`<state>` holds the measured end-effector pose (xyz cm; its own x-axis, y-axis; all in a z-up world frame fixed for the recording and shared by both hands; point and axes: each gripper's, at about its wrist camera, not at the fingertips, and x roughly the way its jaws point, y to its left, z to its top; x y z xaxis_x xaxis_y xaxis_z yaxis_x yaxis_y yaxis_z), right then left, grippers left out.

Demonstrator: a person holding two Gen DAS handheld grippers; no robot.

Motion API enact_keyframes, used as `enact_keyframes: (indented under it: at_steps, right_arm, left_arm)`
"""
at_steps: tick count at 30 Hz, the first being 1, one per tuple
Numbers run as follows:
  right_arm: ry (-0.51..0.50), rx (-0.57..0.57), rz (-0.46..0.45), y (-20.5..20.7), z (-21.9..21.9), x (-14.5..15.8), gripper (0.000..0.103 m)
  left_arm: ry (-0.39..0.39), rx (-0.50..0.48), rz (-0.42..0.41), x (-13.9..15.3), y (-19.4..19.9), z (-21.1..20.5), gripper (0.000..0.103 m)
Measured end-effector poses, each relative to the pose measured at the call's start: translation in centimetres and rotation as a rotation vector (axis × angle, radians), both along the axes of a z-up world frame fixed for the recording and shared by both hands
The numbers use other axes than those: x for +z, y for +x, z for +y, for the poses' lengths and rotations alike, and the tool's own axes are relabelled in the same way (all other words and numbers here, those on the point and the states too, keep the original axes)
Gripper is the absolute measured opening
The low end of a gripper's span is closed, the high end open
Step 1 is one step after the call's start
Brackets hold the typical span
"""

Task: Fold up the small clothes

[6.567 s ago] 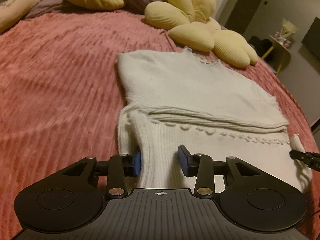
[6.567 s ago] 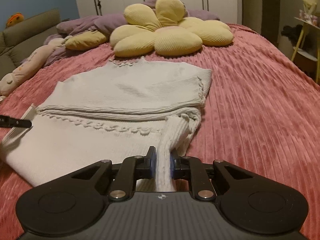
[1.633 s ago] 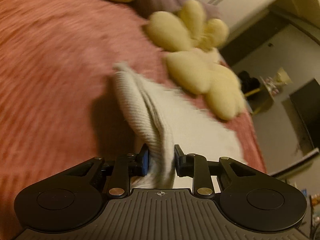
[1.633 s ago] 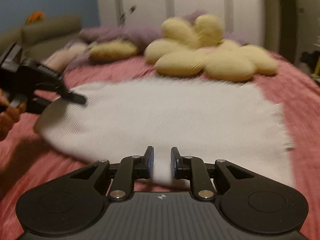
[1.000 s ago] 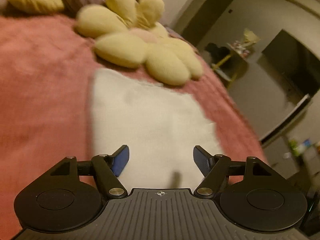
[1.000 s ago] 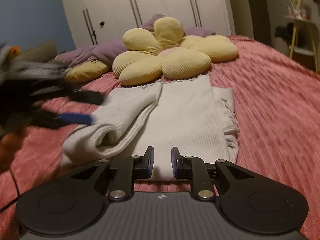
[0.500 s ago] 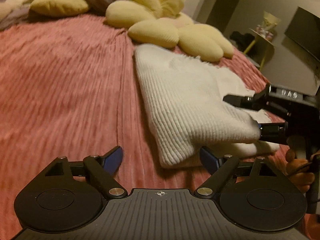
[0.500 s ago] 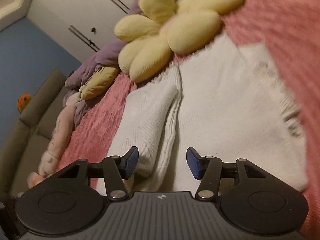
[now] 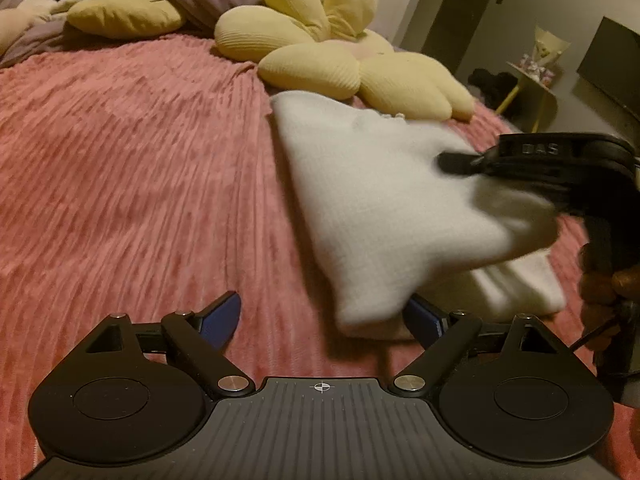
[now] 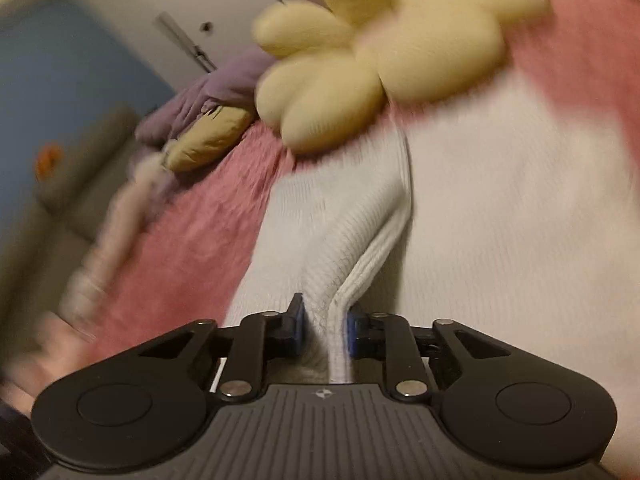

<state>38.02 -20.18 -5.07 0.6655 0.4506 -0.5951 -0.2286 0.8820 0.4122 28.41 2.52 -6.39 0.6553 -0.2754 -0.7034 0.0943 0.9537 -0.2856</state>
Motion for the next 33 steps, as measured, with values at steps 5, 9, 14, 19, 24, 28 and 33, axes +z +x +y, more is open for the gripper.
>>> enact_keyframes:
  at_steps: [5, 9, 14, 19, 24, 28, 33]
  right_arm:
    - [-0.368, -0.132, -0.239, -2.9, -1.0, 1.9, 0.017]
    - [-0.492, -0.139, -0.137, -1.6, -3.0, -1.6, 0.019]
    - [-0.237, -0.140, -0.085, -3.1, -6.2, -0.5, 0.031]
    - [-0.080, -0.117, 0.001, -5.5, -8.5, -1.0, 0.040]
    - [-0.032, -0.093, 0.056, -6.1, -9.3, -1.8, 0.037]
    - [0.010, -0.090, 0.086, -5.4, -9.2, -2.4, 0.016]
    - [-0.182, -0.131, -0.151, -8.0, -8.4, 0.5, 0.011]
  left_arm:
    - [-0.019, -0.023, 0.000, 0.2, 0.3, -1.2, 0.090]
    - [-0.060, -0.045, 0.003, 0.3, 0.1, -1.8, 0.090]
    - [-0.053, -0.058, 0.003, 0.4, 0.3, -2.0, 0.090]
    - [-0.048, -0.066, 0.012, 0.2, 0.6, -3.1, 0.090]
    - [-0.053, -0.066, 0.044, -0.3, 0.6, -4.0, 0.090]
    - [-0.038, -0.065, 0.040, 0.2, 0.4, -4.1, 0.090]
    - [-0.021, -0.037, 0.023, 1.1, 0.6, -3.6, 0.091]
